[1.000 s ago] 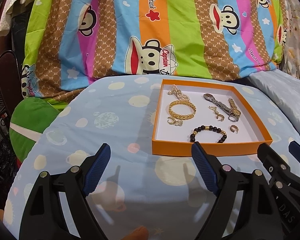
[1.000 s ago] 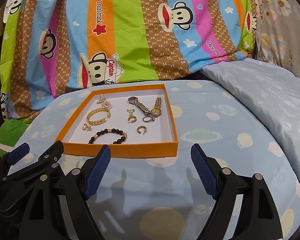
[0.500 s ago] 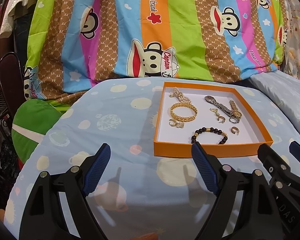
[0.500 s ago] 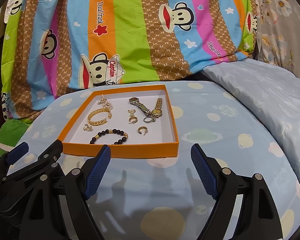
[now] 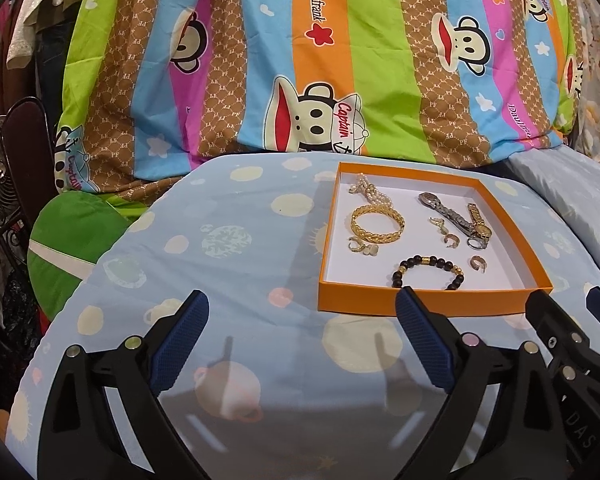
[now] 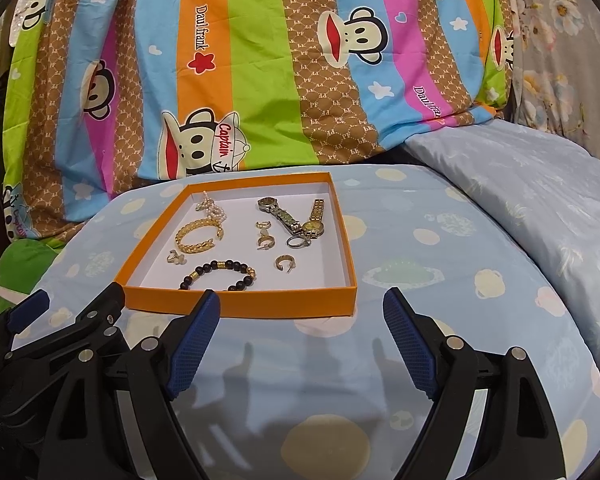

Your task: Organize jewelry

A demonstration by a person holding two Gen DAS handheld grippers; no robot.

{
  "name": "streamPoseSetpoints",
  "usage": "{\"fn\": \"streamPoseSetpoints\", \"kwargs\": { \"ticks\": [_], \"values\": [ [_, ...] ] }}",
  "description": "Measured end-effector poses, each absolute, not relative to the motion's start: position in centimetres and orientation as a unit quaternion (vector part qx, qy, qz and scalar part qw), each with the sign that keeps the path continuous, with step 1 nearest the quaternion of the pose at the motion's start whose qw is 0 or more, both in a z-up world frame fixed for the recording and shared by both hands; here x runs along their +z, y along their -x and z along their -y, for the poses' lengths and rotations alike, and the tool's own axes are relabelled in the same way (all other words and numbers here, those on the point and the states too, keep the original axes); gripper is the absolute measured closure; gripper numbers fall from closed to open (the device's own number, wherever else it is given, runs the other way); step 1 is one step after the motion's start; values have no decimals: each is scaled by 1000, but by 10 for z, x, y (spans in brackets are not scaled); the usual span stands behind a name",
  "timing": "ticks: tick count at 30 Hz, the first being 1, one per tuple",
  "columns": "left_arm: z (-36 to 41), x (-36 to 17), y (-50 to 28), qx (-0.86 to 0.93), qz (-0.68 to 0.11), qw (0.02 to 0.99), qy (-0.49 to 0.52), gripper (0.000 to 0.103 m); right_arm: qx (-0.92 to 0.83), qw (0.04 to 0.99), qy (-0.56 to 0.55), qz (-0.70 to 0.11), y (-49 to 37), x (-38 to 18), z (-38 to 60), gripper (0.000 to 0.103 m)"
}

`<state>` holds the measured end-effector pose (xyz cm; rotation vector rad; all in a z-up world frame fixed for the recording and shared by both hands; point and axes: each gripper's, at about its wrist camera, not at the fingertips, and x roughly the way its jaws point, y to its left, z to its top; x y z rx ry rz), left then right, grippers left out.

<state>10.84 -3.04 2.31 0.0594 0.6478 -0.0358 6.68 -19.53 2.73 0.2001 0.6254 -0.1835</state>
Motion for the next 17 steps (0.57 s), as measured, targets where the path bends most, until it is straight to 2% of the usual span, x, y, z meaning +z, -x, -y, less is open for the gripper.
{"fn": "streamPoseSetpoints", "kwargs": {
  "ticks": [4, 17],
  "values": [
    [29, 22, -109, -12, -321, 947, -28, 6, -90, 943, -98, -306, -67, 27, 195, 21],
    [29, 21, -109, -9, -321, 947, -29, 6, -91, 943, -97, -306, -67, 27, 195, 20]
  ]
}}
